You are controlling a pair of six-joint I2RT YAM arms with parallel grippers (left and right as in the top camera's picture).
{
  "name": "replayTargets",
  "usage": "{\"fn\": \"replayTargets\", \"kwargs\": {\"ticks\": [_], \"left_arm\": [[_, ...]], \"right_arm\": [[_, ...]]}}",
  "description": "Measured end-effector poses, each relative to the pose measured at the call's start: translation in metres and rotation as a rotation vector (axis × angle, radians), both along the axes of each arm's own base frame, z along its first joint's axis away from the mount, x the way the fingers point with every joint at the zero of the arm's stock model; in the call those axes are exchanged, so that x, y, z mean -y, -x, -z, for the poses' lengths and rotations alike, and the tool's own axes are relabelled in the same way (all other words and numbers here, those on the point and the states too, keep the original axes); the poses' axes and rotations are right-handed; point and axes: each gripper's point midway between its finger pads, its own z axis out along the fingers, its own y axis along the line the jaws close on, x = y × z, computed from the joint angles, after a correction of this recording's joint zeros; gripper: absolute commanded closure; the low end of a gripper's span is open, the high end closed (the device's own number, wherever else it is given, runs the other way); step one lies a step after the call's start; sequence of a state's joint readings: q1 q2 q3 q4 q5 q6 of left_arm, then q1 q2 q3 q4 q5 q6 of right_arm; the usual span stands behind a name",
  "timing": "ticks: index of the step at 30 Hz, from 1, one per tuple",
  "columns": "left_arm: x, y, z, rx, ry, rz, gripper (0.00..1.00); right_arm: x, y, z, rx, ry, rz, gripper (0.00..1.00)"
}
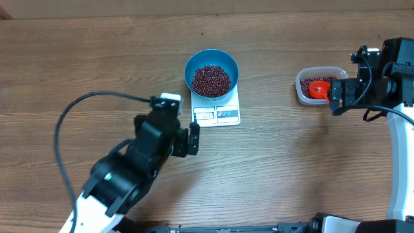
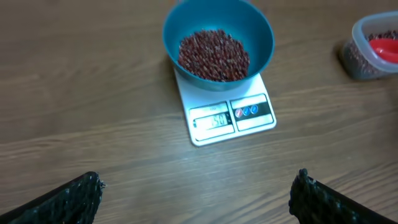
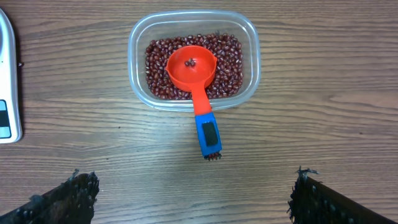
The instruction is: Scoop item into bowl and weigh 150g on scale
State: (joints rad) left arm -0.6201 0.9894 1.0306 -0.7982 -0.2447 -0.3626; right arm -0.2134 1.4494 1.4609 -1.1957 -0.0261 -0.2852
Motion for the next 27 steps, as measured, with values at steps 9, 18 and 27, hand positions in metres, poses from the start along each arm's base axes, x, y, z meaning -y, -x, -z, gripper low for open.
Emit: {"fn": "replayTargets", "kwargs": {"ticks": [9,18,27], "left_arm": [[-0.05,0.012,-0.011,0.093,0.052,-0.129,0.0],[-0.081,0.02,0.019,0.291,0.136,-0.215,0.0],[-0.095,0.015,0.03,0.583,0.187,-0.197,0.01]], "right_arm": [[0.0,0.0,0.0,-0.001,0.0,0.0,0.0],[0.0,0.0,0.0,0.0,0.0,-0.001,0.0],[0.0,0.0,0.0,0.0,-0.001,0.0,0.0]]}}
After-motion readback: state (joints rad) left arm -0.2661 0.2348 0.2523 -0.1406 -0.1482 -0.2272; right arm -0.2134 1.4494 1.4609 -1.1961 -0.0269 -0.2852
